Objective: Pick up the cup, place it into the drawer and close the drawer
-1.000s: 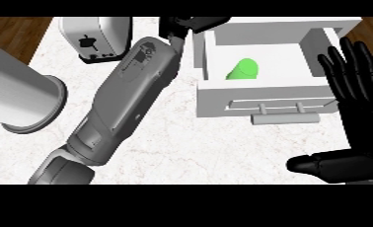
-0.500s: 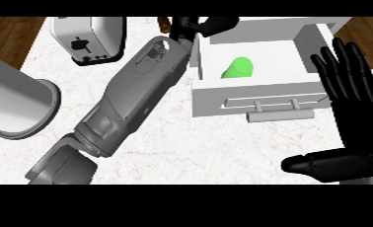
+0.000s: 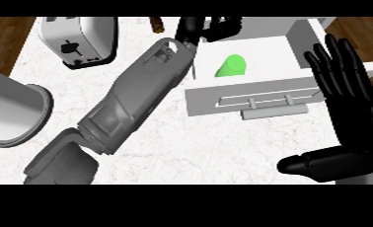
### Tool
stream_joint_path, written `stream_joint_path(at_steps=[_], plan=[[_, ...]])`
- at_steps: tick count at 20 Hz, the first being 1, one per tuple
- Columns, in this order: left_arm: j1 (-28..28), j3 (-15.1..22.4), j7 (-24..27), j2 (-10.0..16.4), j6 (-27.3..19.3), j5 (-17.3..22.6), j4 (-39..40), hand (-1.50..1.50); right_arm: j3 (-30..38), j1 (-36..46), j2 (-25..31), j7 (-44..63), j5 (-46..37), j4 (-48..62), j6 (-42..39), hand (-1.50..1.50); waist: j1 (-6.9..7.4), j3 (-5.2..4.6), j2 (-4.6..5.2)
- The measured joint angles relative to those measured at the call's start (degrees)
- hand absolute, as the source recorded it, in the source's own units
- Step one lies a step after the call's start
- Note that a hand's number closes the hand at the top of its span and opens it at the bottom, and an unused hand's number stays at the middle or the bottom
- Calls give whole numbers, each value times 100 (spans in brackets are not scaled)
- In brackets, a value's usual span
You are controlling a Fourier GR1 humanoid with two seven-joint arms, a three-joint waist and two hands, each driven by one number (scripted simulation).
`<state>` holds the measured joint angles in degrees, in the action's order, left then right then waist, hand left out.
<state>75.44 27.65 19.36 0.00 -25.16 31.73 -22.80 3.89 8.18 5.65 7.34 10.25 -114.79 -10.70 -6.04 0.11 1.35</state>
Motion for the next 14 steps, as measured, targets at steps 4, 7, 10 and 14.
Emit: stream_joint_path(at_steps=[4, 7, 10, 14], plan=[[10, 342, -56, 0, -114, 44, 131, -150, -6, 84, -4, 2, 41, 16, -12, -150, -47, 0, 16], [10, 490, -81, 1, -254, 192, 48, -150, -41, 64, -46, 9, 97, -36, -18, -150, -82, 0, 17], [-91, 548, 45, 0, -228, 414, -121, -150, -10, 105, -73, 71, 195, -83, 14, -150, -51, -2, 10], [-65, 456, 307, 0, -127, 750, -295, -150, -64, 35, -131, 195, 324, -221, 25, -150, 11, -5, -7]])
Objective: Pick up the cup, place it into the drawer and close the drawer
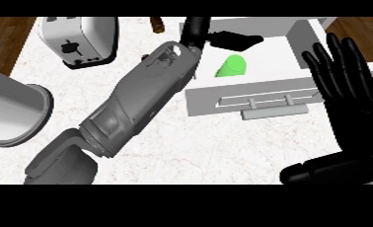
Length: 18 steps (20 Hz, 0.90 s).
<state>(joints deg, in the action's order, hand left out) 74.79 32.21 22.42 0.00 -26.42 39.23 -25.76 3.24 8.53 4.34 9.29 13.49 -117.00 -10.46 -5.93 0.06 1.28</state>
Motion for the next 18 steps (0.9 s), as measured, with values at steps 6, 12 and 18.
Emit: stream_joint_path(at_steps=[6, 12, 18], plan=[[45, -263, 287, 1, 168, 437, -390, -150, 243, -88, 166, 118, 425, -41, -181, 150, 243, -1, -64], [-255, -649, 243, 266, 374, 535, -799, -150, 281, -333, 472, 86, 448, -198, -577, 150, 514, -6, -129], [-1068, -832, 60, 801, 352, 635, -1770, -150, 218, -512, 905, -49, -95, -259, -979, 150, 706, -8, -180]])
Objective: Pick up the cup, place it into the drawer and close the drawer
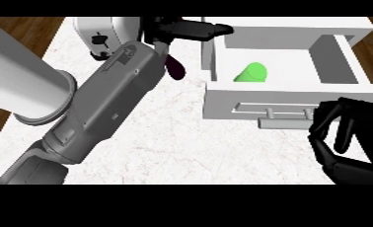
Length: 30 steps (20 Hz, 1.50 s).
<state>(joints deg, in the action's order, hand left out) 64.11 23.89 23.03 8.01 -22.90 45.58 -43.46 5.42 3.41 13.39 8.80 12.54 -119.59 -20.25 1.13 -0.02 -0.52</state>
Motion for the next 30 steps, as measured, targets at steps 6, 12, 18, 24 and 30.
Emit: stream_joint_path(at_steps=[6, 12, 18, 24, 30], plan=[[-1288, 2, -295, 706, -91, 12, -1424, -150, -167, -199, 197, -50, -616, -44, -166, 150, 85, 1, -17], [-2622, -217, -543, 1459, 100, 116, -2814, -150, -447, -137, 143, -68, -1319, 239, -77, 150, 53, 1, 12], [-3517, -428, -515, 1847, 409, 200, -3519, -150, -956, 84, 405, -759, -2743, 819, 8, 150, 59, 3, 34], [-4400, -709, -373, 2196, 900, 282, -3979, -150, -1477, 275, 637, -1425, -4137, 1667, 364, 150, 43, 3, 48], [-5080, -1112, -246, 2387, 1506, 289, -4070, -150, -1777, 748, 339, -1854, -5024, 2997, 960, -150, -11, 2, 58]])
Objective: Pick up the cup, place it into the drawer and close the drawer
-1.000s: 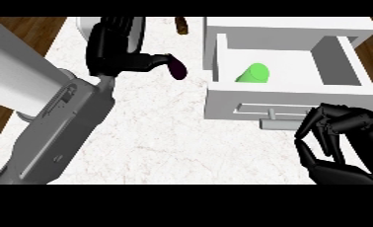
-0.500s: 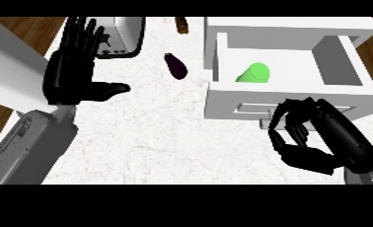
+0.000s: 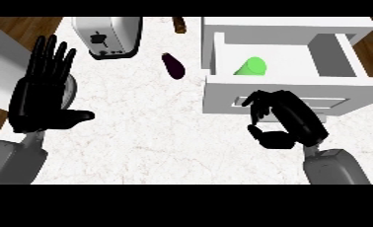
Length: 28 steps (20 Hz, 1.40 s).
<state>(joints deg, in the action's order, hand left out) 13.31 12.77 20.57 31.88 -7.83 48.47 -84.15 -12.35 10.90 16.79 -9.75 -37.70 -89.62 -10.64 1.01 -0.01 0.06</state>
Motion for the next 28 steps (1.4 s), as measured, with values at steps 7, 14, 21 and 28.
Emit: stream_joint_path(at_steps=[7, 14, 21, 28], plan=[[-548, -438, 132, 22, 594, -35, 38, -150, -32, 678, -193, -400, -658, 1724, 410, -150, -13, 1, 6], [-776, -822, 80, -89, 1071, -173, 110, -150, 342, 1719, -508, -861, -905, 3559, 819, -150, -20, -4, 1], [-830, -1049, -13, -121, 1343, -207, 79, -150, 961, 3000, -447, -1734, -759, 5557, 979, -150, 55, -20, -11], [-694, -1043, -44, -257, 1476, -305, 204, -150, 1270, 3848, -168, -2434, -705, 6743, 745, -150, 155, -28, -8]])
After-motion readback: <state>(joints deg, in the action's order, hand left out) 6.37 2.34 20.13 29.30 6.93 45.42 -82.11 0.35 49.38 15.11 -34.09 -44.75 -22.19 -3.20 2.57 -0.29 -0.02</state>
